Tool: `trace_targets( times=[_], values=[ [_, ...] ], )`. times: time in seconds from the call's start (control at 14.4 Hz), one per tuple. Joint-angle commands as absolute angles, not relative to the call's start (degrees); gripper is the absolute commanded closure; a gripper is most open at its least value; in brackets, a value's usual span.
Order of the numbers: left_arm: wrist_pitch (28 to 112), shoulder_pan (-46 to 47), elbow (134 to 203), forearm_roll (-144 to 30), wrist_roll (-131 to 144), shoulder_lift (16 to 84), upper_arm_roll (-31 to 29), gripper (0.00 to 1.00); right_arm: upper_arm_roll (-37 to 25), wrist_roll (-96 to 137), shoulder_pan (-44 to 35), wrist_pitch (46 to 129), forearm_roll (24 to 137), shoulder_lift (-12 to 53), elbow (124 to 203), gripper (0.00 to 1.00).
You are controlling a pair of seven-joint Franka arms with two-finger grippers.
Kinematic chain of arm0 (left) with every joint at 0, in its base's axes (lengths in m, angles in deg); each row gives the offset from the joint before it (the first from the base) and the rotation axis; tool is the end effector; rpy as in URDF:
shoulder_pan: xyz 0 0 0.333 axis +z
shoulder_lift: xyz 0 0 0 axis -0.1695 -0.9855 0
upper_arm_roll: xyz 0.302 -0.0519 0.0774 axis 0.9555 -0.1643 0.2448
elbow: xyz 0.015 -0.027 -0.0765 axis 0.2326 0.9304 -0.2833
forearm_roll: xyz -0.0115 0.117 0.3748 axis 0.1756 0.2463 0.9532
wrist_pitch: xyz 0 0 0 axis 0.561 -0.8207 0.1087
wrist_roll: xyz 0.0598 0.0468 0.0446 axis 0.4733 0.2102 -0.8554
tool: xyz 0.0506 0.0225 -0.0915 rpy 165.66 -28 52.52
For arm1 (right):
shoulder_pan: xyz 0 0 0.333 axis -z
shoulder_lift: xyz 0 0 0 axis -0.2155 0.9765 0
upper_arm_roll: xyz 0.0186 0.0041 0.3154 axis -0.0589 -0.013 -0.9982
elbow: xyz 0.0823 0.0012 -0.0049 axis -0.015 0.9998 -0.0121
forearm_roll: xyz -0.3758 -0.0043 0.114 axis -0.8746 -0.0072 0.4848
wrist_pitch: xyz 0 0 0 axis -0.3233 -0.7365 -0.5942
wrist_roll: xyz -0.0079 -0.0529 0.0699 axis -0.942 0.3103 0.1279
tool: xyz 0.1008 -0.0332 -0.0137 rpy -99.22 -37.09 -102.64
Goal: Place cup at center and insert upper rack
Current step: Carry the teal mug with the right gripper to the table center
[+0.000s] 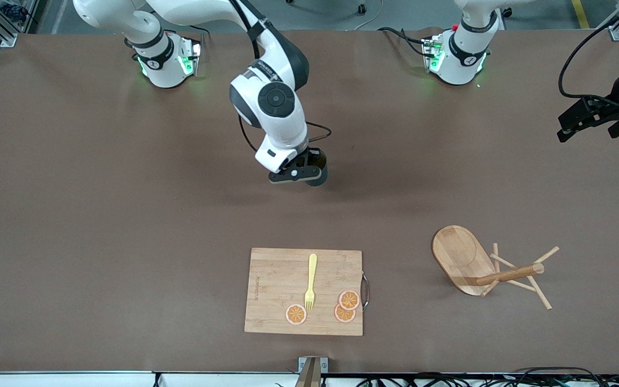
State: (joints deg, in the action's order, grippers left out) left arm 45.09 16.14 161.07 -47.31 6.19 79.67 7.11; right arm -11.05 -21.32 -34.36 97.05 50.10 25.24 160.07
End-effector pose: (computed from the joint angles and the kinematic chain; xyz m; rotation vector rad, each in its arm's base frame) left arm 0.5369 -0.0341 0.6460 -3.1139 -0.0860 -0.1067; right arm 0.4644 0.4923 0.3159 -3.0637 -0.1485 0.0788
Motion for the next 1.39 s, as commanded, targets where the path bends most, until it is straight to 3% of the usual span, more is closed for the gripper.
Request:
trace_targets(
  times=[0.0,0.42,0.49,0.56,0.63,0.69,0.97,1.32],
  values=[
    [44.28,16.44,159.56,-46.38,7.15,78.64,6.88,0.00,-10.20,-23.98,-37.12,99.78,48.78,28.43,159.31,1.00],
    [44.20,16.26,159.65,-46.38,7.15,78.73,6.79,0.00,-10.20,-23.90,-38.35,106.20,46.14,34.33,158.96,0.99],
    [44.20,16.35,159.56,-46.38,7.24,78.73,6.88,0.00,-10.20,-23.72,-38.18,106.12,46.14,34.34,158.96,0.90],
    [44.20,16.35,159.56,-46.38,7.24,78.73,6.79,0.00,-10.20,-23.55,-37.83,106.03,46.14,34.16,158.69,0.43],
    [44.20,16.35,159.56,-46.38,7.24,78.73,6.79,0.00,-10.03,-23.46,-37.74,105.51,46.14,34.16,158.00,0.07],
    [44.28,16.44,159.56,-46.38,7.33,78.73,6.79,0.00,-9.94,-23.28,-37.56,105.15,46.22,33.90,157.29,0.00],
    [44.28,15.73,159.56,-46.38,6.80,78.56,6.70,0.00,-9.94,-22.58,-35.81,95.16,46.40,32.85,151.59,0.00],
    [44.28,15.21,155.62,-46.47,6.54,74.00,6.18,0.00,-10.03,-12.67,-28.00,85.13,47.19,23.89,150.61,0.00]
  ],
)
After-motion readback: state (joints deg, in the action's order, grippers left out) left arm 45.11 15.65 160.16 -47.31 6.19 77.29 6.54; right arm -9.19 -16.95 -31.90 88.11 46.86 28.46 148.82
